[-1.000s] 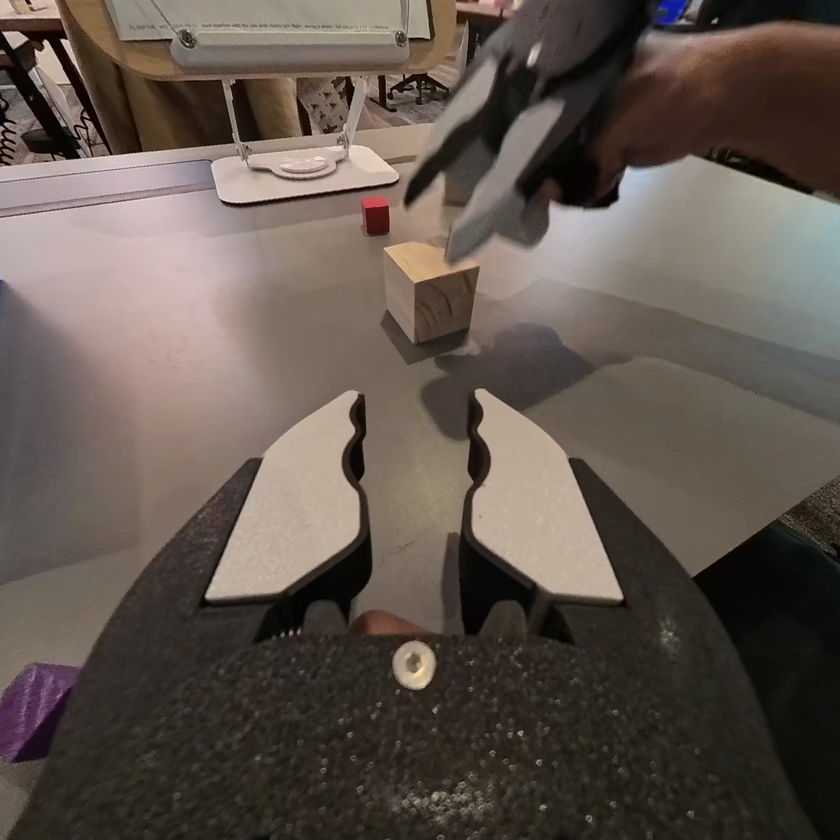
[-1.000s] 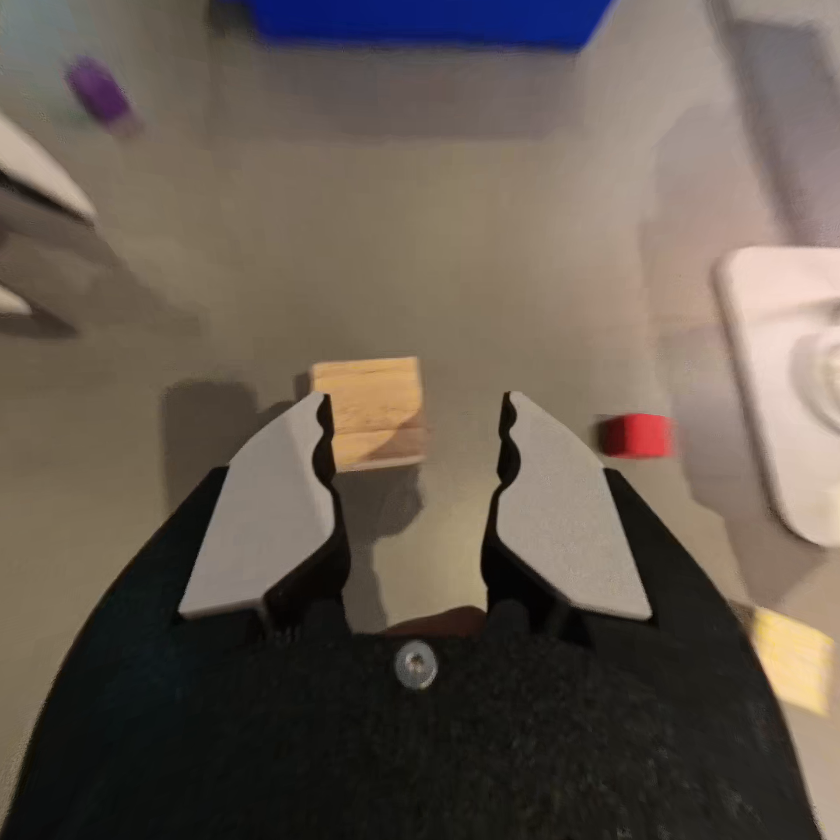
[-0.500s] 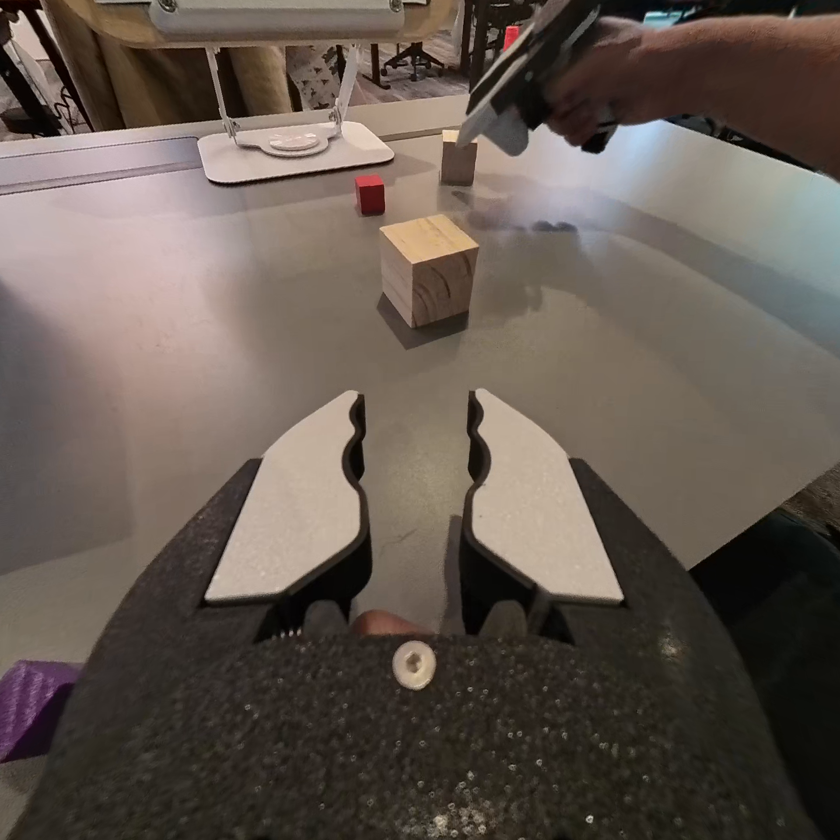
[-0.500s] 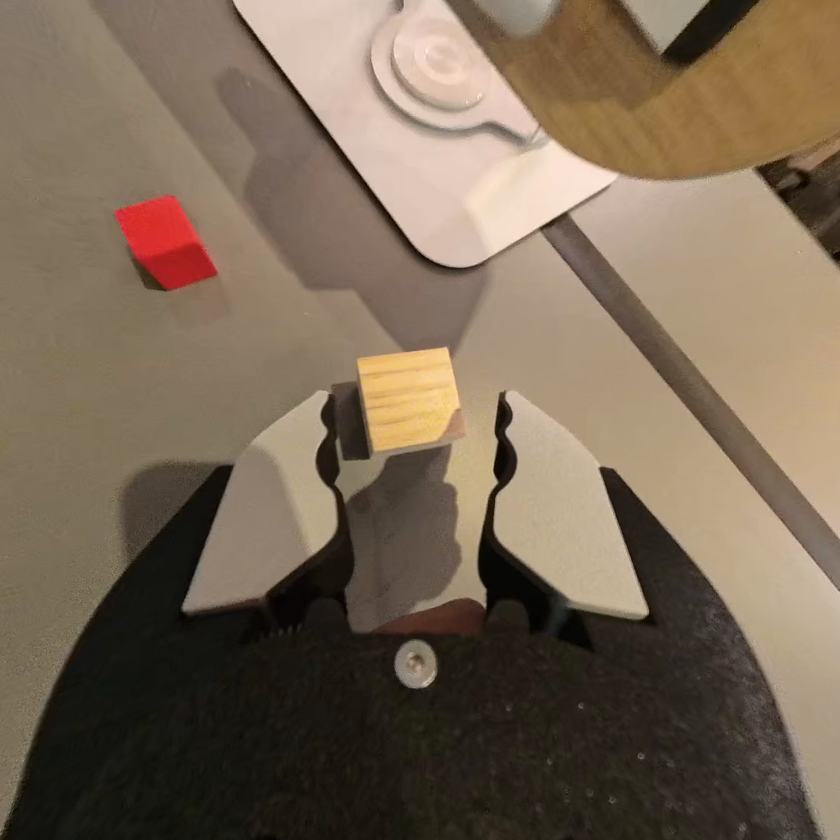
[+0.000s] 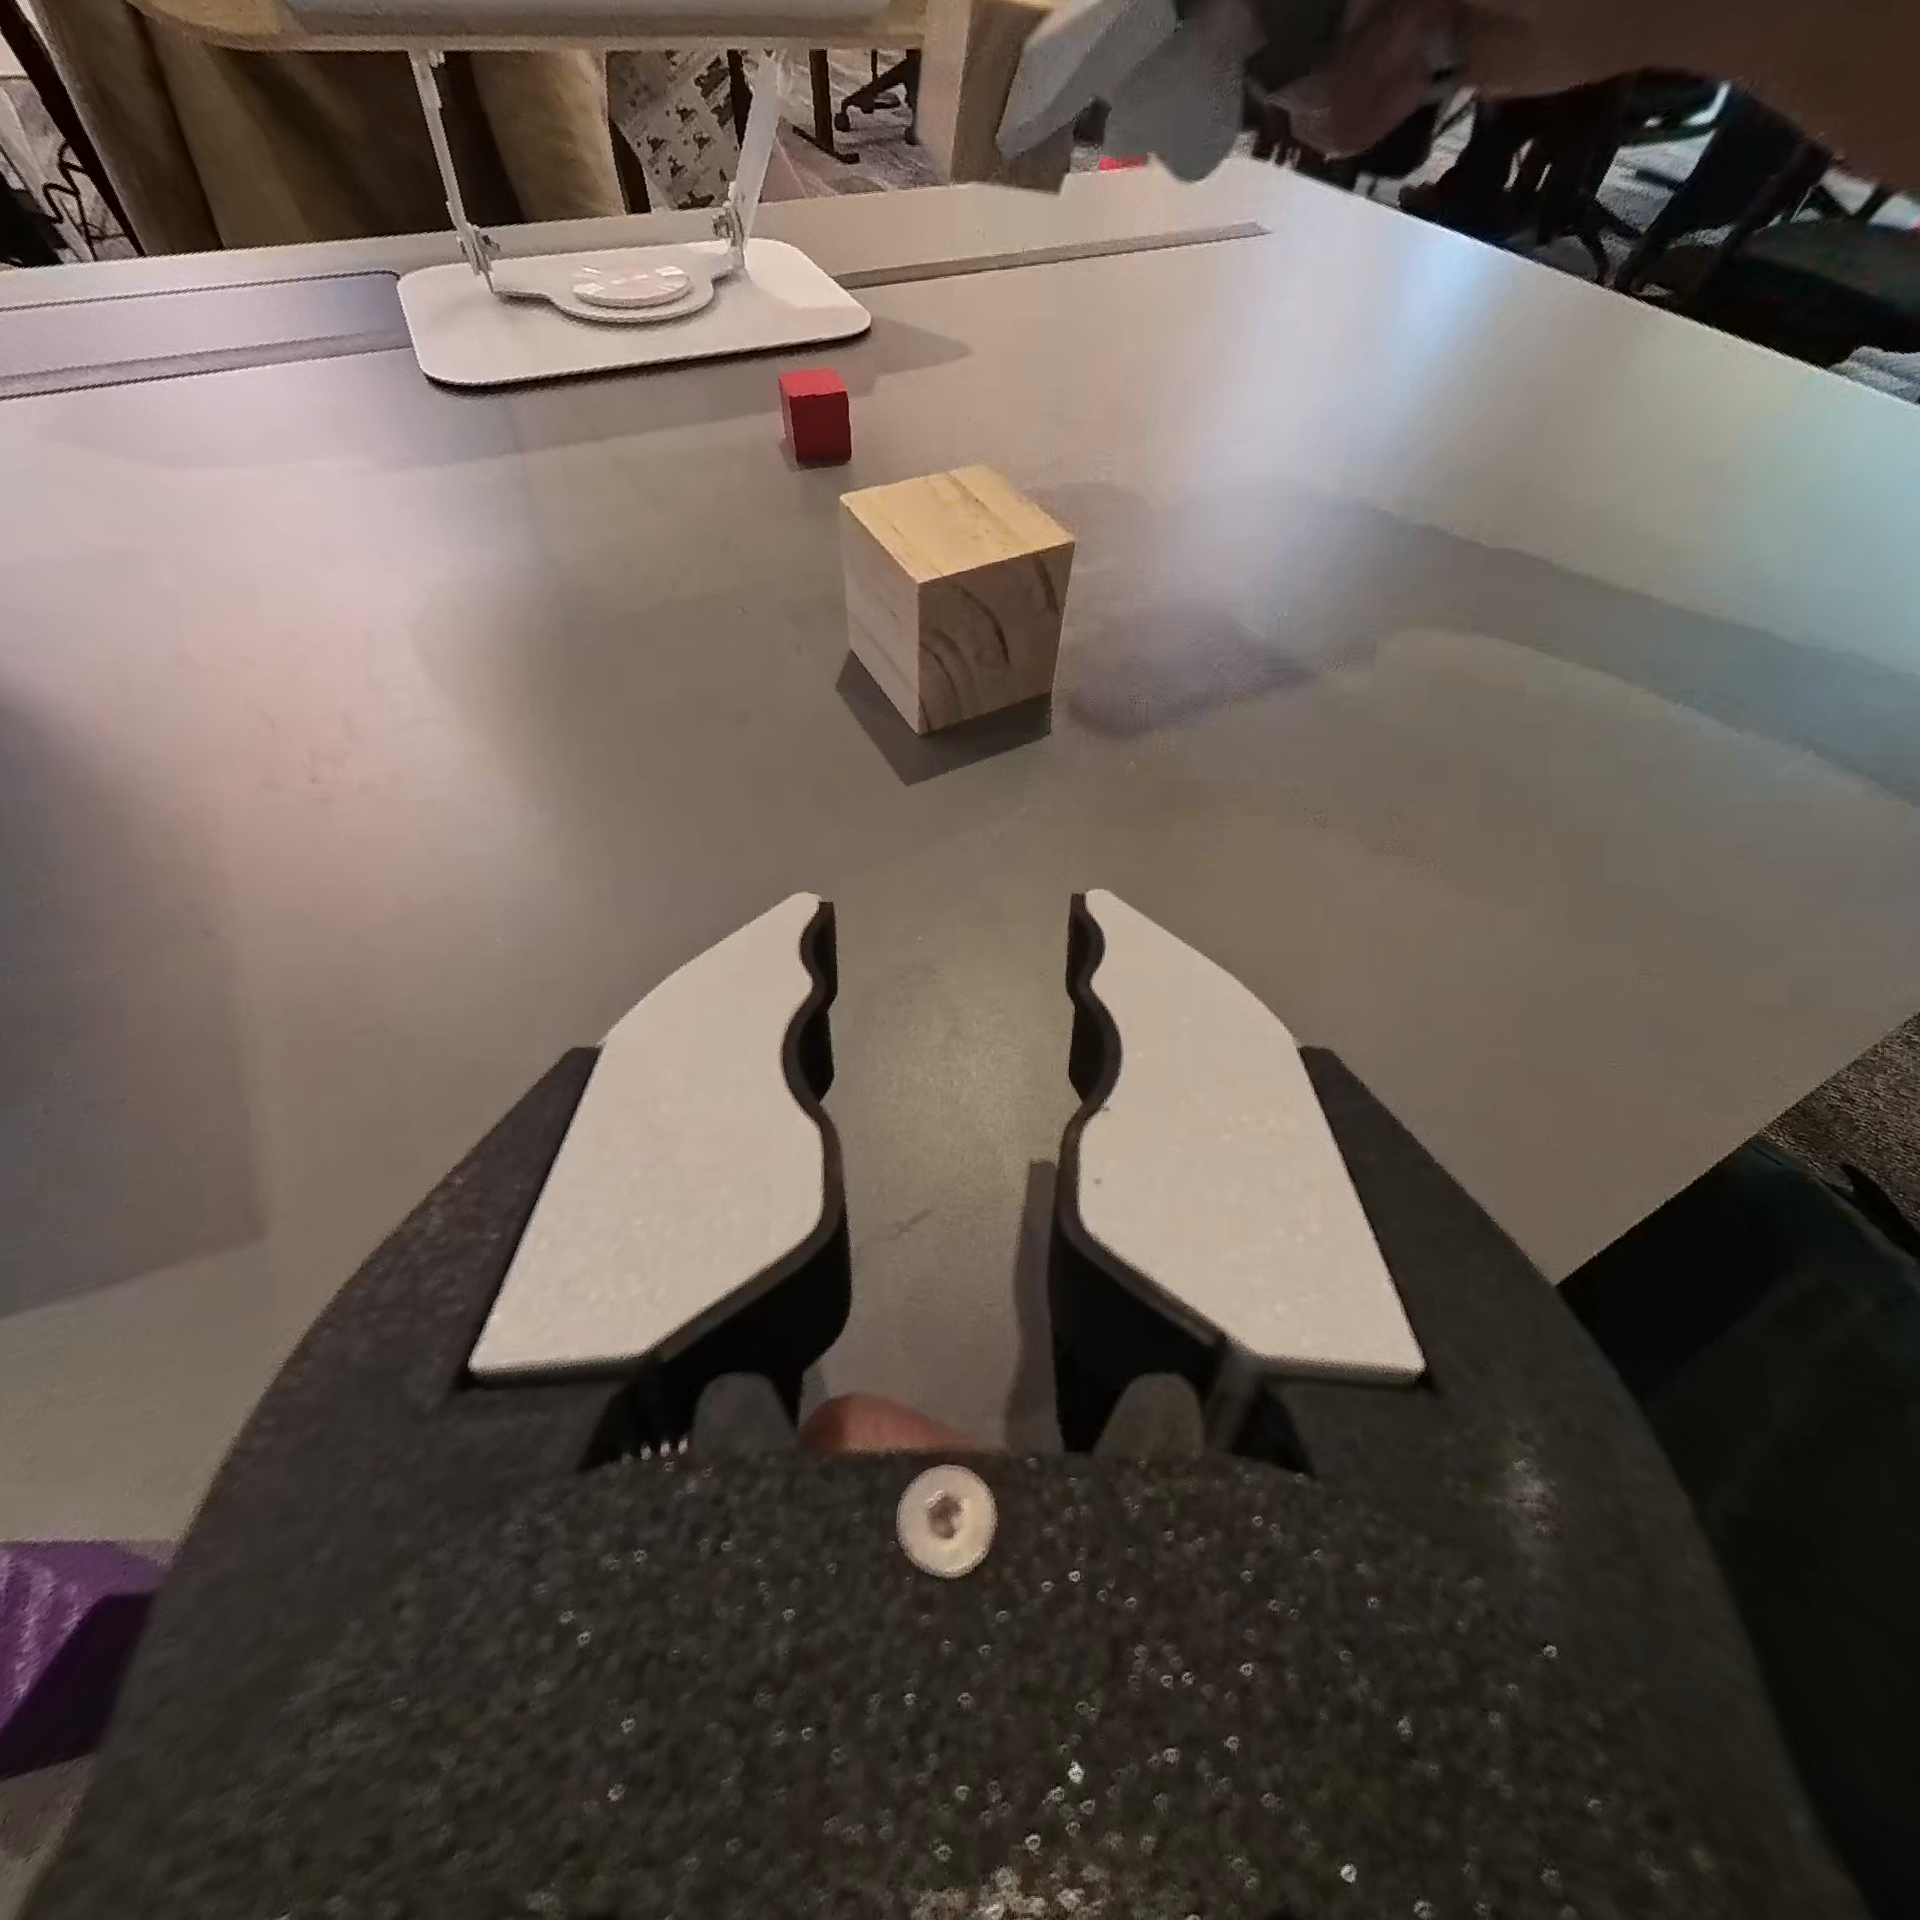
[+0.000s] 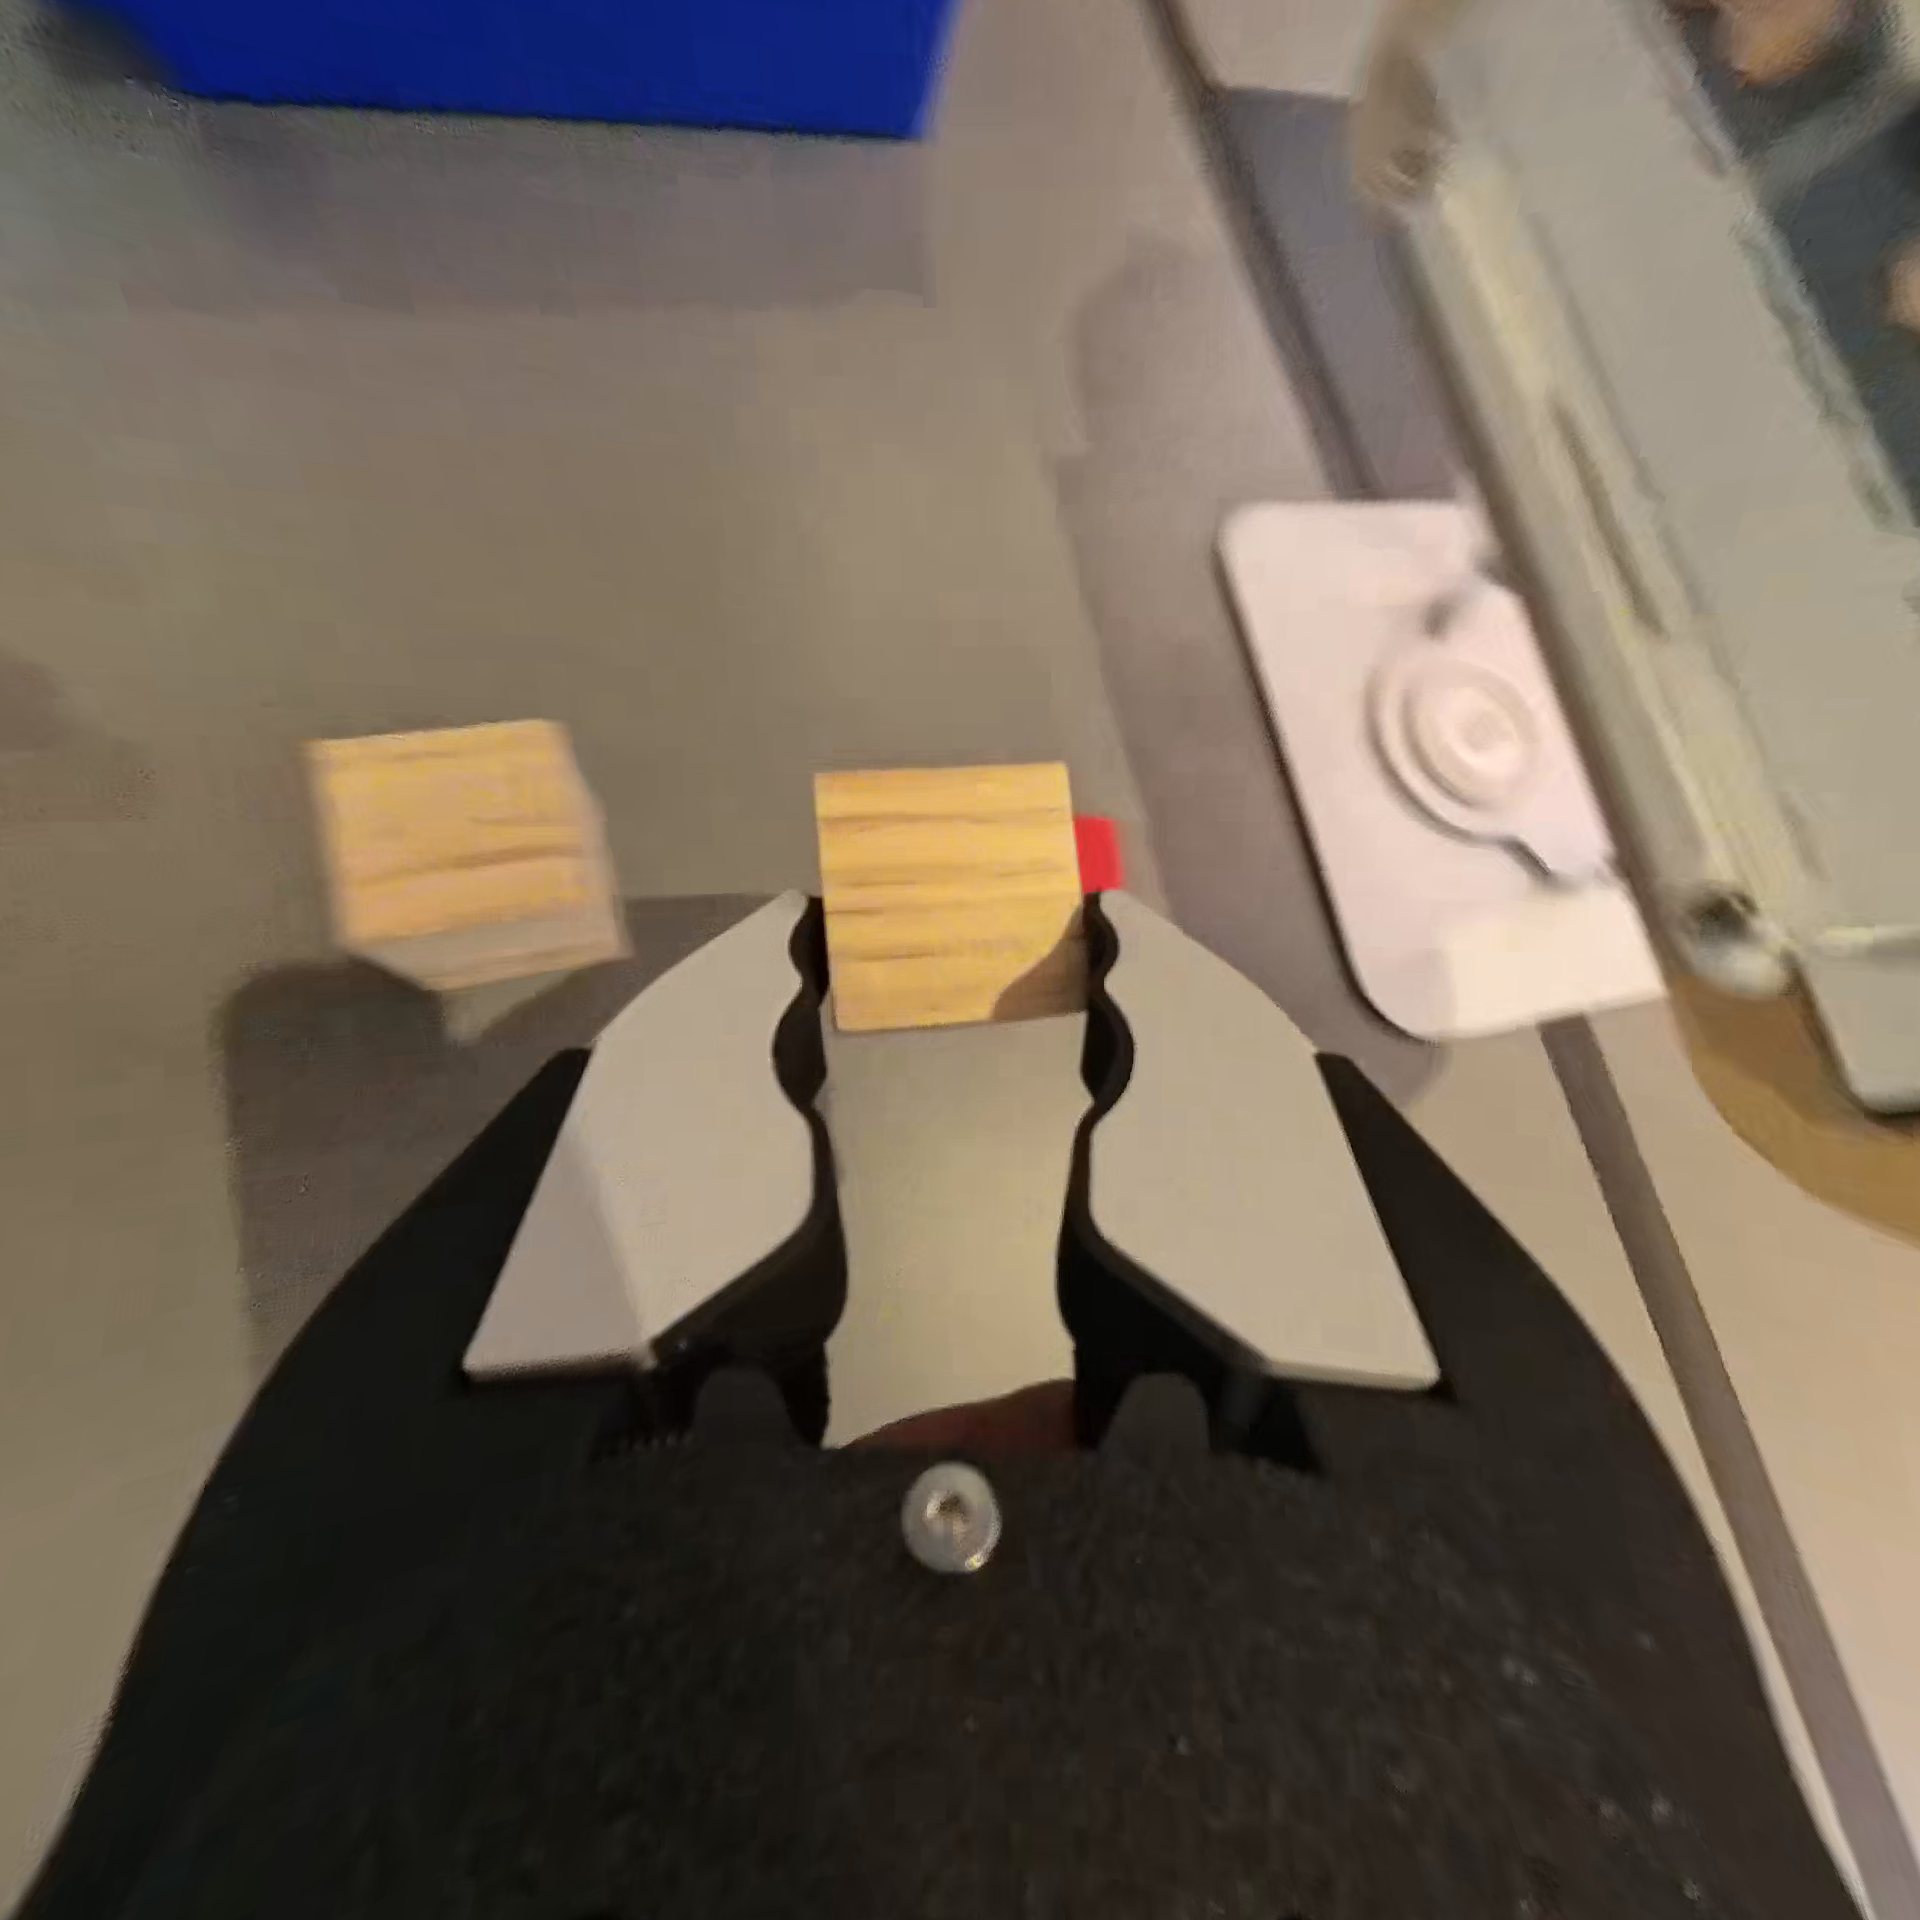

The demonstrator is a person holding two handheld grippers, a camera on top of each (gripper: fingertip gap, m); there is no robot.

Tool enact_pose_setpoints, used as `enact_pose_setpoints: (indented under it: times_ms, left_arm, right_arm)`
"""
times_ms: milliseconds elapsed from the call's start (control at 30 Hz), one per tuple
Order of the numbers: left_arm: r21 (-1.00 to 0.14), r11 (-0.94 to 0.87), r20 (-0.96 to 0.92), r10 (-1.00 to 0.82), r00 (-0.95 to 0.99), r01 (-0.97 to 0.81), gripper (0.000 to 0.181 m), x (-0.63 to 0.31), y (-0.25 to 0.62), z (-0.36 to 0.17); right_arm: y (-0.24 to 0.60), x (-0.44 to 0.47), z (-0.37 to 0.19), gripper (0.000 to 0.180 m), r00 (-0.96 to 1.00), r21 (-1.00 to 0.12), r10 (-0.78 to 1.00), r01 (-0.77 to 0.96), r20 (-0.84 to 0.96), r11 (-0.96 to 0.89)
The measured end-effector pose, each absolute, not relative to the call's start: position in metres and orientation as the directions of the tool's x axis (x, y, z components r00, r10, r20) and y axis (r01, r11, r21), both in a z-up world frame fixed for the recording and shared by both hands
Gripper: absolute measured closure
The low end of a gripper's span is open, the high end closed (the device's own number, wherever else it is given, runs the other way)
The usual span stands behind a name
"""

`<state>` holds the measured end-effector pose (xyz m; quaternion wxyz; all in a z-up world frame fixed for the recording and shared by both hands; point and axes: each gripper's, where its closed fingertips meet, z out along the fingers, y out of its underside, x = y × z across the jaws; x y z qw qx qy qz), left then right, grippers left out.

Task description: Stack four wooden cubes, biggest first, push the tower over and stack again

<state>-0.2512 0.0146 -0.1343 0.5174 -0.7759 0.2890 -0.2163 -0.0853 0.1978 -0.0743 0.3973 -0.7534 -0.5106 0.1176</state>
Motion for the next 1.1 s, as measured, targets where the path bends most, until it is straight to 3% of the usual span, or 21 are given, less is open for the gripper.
enact_pose_setpoints:
  times_ms: [200, 500, 667, 800, 867, 967, 1100]
  left_arm:
    - [-0.931, -0.286, 0.026, -0.672, 0.74, -0.228, 0.139, -0.25, 0.012, -0.133]
    - [-0.935, -0.266, 0.008, -0.674, 0.739, -0.233, 0.138, -0.249, 0.01, -0.129]
    - [-0.936, -0.268, 0.011, -0.668, 0.744, -0.227, 0.138, -0.251, 0.012, -0.128]
    - [-0.938, -0.271, 0.019, -0.663, 0.749, -0.217, 0.138, -0.254, 0.014, -0.126]
    - [-0.939, -0.273, 0.025, -0.661, 0.75, -0.21, 0.138, -0.255, 0.014, -0.124]
    - [-0.939, -0.273, 0.025, -0.663, 0.748, -0.21, 0.138, -0.254, 0.014, -0.123]
    - [-0.939, -0.266, 0.017, -0.667, 0.745, -0.218, 0.138, -0.254, 0.014, -0.121]
  right_arm:
    - [0.137, -0.148, -0.097, 0.133, 0.296, -0.659, 0.939, 0.744, 0.177, -0.111]
    - [0.128, -0.162, -0.127, 0.134, 0.321, -0.633, 0.94, 0.753, 0.116, -0.179]
    - [0.126, -0.161, -0.11, 0.117, 0.316, -0.664, 0.943, 0.728, 0.108, -0.168]
    - [0.168, -0.139, -0.064, 0.12, 0.413, -0.73, 0.885, 0.671, 0.216, -0.135]
    - [0.209, -0.115, -0.064, 0.119, 0.506, -0.701, 0.822, 0.685, 0.263, -0.197]
    - [0.251, -0.096, -0.1, 0.119, 0.599, -0.648, 0.782, 0.667, 0.172, -0.369]
    - [0.272, -0.091, -0.15, 0.122, 0.524, -0.53, 0.822, 0.773, 0.225, -0.348]
